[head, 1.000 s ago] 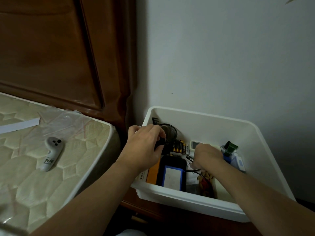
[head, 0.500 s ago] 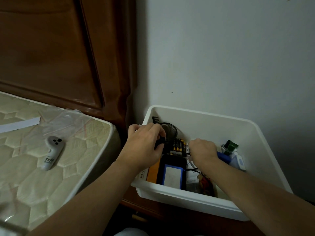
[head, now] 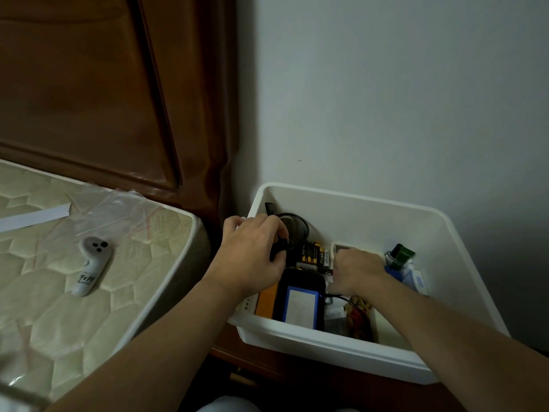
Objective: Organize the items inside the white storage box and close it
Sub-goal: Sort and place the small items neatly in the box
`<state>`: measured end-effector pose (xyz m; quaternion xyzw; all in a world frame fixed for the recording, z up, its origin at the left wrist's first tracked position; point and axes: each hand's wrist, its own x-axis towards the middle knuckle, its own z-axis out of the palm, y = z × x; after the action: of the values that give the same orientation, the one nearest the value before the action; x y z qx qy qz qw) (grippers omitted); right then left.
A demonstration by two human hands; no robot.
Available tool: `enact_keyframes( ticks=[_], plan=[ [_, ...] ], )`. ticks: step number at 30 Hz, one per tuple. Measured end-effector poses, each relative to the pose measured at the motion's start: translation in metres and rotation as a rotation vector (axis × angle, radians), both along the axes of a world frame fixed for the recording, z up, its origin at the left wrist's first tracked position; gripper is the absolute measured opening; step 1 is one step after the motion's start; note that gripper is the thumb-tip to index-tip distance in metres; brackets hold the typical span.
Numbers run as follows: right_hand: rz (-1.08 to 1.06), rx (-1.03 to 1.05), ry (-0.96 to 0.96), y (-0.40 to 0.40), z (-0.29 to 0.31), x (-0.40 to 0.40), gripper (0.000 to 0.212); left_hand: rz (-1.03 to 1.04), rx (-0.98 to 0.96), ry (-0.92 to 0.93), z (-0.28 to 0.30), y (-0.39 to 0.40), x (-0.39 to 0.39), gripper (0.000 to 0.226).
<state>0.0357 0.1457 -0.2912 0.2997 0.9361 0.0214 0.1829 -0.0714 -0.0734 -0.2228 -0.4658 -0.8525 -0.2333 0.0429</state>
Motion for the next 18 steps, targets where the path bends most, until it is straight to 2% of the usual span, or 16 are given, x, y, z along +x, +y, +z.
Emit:
enact_keyframes(
  ticks=[5,9,14,18],
  plan=[
    [-0.105,-0.136,-0.054,-0.006,0.006,-0.007,0.043,-0.003,-0.002,-0.005,0.000,0.000,0.000,0.030],
    [-0.177,-0.206,-0.066,-0.006,0.009,-0.007,0.047,-0.005,0.004,0.002,0.000,0.000,0.000,0.029],
    [-0.154,-0.130,-0.018,-0.006,0.009,-0.006,0.052,-0.013,0.022,-0.006,-0.001,-0.001,0.000,0.028],
    [-0.007,-0.007,0.034,-0.007,0.017,-0.010,0.032,-0.010,0.016,-0.002,-0.001,0.000,-0.002,0.028]
  ],
)
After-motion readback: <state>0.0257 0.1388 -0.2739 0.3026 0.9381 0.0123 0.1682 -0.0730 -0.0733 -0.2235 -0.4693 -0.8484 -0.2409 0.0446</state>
